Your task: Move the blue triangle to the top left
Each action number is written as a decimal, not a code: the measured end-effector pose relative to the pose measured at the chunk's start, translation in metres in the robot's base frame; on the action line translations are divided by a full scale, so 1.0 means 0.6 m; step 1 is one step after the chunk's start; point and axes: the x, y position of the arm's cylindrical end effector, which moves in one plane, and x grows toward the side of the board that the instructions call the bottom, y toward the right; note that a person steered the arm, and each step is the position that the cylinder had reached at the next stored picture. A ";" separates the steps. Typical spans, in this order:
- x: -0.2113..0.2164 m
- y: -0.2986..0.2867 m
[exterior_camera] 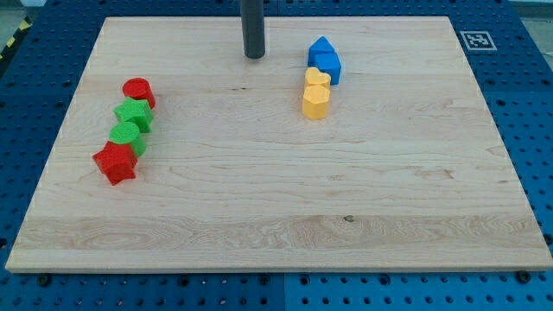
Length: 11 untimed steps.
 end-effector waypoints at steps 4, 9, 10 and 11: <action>-0.083 0.055; -0.004 0.276; 0.018 0.280; 0.019 0.280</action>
